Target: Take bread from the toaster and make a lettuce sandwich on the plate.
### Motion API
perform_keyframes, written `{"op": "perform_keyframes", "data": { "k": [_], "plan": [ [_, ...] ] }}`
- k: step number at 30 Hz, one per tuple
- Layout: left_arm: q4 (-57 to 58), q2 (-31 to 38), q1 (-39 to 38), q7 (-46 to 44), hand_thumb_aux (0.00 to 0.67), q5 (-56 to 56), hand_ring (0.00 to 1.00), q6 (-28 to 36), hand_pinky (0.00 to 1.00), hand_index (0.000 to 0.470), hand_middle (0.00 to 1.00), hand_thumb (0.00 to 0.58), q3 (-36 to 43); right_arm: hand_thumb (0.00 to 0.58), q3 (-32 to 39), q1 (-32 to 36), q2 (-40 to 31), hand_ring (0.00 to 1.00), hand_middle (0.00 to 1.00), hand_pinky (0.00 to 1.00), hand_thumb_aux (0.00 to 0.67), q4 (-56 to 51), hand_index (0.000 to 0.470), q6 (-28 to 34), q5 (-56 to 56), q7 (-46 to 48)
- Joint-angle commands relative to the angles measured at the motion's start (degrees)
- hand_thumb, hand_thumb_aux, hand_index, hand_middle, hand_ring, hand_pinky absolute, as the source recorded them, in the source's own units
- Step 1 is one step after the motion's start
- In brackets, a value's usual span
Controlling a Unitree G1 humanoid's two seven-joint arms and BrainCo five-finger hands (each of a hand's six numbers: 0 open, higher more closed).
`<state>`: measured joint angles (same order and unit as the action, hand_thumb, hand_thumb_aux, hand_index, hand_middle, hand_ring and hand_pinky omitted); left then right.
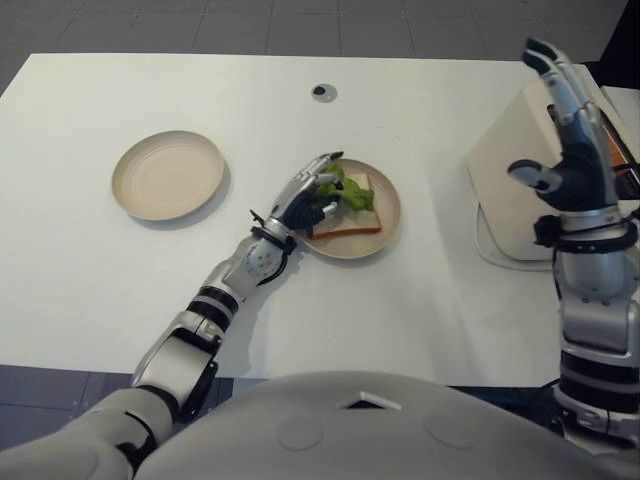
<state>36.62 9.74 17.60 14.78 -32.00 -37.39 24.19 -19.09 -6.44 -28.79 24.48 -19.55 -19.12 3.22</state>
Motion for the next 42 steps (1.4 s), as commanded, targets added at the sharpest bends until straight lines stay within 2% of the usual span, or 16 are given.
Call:
{"op": "perform_keyframes", "data": {
  "k": [1, 2, 5, 7, 11, 13, 17, 22, 23, 24, 25, 26, 27, 35, 38, 42],
  "plan": [
    [2.7, 1.3, -0.4, -3.1, 0.594, -2.5, 0.00, 0.9, 0.00, 0.417, 0.00, 0.572, 2.6, 0.000, -9.1, -1.6, -2.7, 0.00, 0.00, 0.00, 0.000, 0.9, 0.000, 2.0, 2.2, 0.5],
    [2.9, 1.5, -0.4, -3.7, 0.573, -2.7, 0.00, 1.3, 0.00, 0.402, 0.00, 0.568, 3.0, 0.000, -11.5, -1.4, -3.3, 0.00, 0.00, 0.00, 0.000, 1.5, 0.000, 2.9, 2.5, 0.6],
    [3.2, 1.8, -0.2, -4.3, 0.391, -3.3, 0.00, 2.6, 0.00, 0.275, 0.00, 0.480, 3.6, 0.000, -16.5, -0.9, -4.8, 0.00, 0.00, 0.00, 0.000, 2.6, 0.000, 5.0, 2.9, 1.1],
    [2.3, 2.4, 0.1, -4.6, 0.137, -3.6, 0.00, 3.7, 0.00, 0.096, 0.00, 0.212, 3.4, 0.000, -18.5, -1.4, -5.8, 0.00, 0.00, 0.00, 0.000, 2.2, 0.000, 5.5, 1.6, 1.1],
    [1.4, 3.1, 0.5, -4.9, 0.024, -3.2, 0.00, 4.9, 0.00, 0.017, 0.00, 0.040, 2.4, 0.000, -18.7, -4.2, -7.5, 0.00, 0.00, 0.00, 0.000, -3.5, 0.000, 7.7, -5.9, 0.8],
    [-0.1, 3.6, 0.2, -5.0, 0.000, -3.0, 0.00, 5.3, 0.00, 0.000, 0.00, 0.000, 1.8, 0.000, -15.9, -4.9, -8.3, 0.00, 0.00, 0.00, 0.000, -9.9, 0.000, 8.6, -9.6, 0.1],
    [-7.2, 5.2, -1.9, -4.0, 0.000, -2.4, 0.00, 6.8, 0.00, 0.000, 0.00, 0.000, -0.7, 0.000, -8.8, -1.9, -11.1, 0.00, 0.00, 0.00, 0.000, -25.5, 0.000, 7.6, -13.2, -2.3],
    [-12.9, 5.6, -4.6, -4.3, 0.000, -1.5, 0.00, 7.8, 0.00, 0.000, 0.00, 0.000, -2.6, 0.000, -4.9, -3.1, -11.5, 0.00, 0.00, 0.00, 0.000, -25.8, 0.000, 6.1, -12.4, -2.0],
    [-13.5, 5.6, -5.0, -4.4, 0.000, -1.5, 0.00, 8.1, 0.00, 0.000, 0.00, 0.000, -2.9, 0.268, -4.5, -3.3, -11.8, 0.00, 0.00, 0.00, 0.179, -25.5, 0.125, 6.1, -12.2, -1.7],
    [-14.1, 5.7, -5.4, -4.5, 0.000, -1.4, 0.00, 8.4, 0.00, 0.000, 0.00, 0.000, -3.2, 0.530, -4.3, -3.4, -12.1, 0.00, 0.00, 0.00, 0.473, -25.4, 0.332, 6.2, -12.0, -1.6],
    [-14.7, 5.9, -5.7, -4.6, 0.000, -1.2, 0.00, 8.6, 0.00, 0.000, 0.00, 0.000, -3.5, 0.580, -4.6, -3.6, -12.4, 0.37, 0.37, 0.37, 0.670, -24.9, 0.470, 6.2, -11.9, -1.9],
    [-15.4, 6.0, -6.1, -4.7, 0.000, -1.0, 0.00, 8.8, 0.00, 0.000, 0.00, 0.000, -3.8, 0.580, -5.2, -3.9, -12.7, 0.96, 0.96, 0.96, 0.670, -23.9, 0.470, 6.2, -11.6, -2.2],
    [-15.9, 6.0, -6.4, -4.7, 0.000, -0.8, 0.00, 8.8, 0.00, 0.000, 0.00, 0.000, -4.2, 0.580, -5.9, -4.2, -12.9, 1.00, 1.00, 1.00, 0.670, -22.6, 0.470, 6.1, -11.7, -3.0],
    [-19.2, 5.9, -8.4, -3.5, 0.000, 2.8, 0.00, 7.9, 0.00, 0.000, 0.00, 0.000, -8.5, 0.580, -11.6, -1.6, -11.1, 1.00, 1.00, 1.00, 0.670, -13.7, 0.470, 6.2, -13.1, -12.7],
    [-19.5, 5.2, -8.7, -1.7, 0.000, 4.2, 0.00, 6.8, 0.00, 0.000, 0.00, 0.000, -10.3, 0.580, -14.6, 2.9, -8.5, 1.00, 1.00, 1.00, 0.670, -8.8, 0.470, 0.5, -11.2, -21.9],
    [-18.8, 4.3, -8.6, 1.4, 0.000, 5.6, 0.00, 5.0, 0.00, 0.000, 0.00, 0.000, -12.9, 0.580, -4.8, 6.2, -4.5, 1.00, 1.00, 1.00, 0.670, -3.8, 0.470, -1.5, 5.6, -13.3]
  ]
}}
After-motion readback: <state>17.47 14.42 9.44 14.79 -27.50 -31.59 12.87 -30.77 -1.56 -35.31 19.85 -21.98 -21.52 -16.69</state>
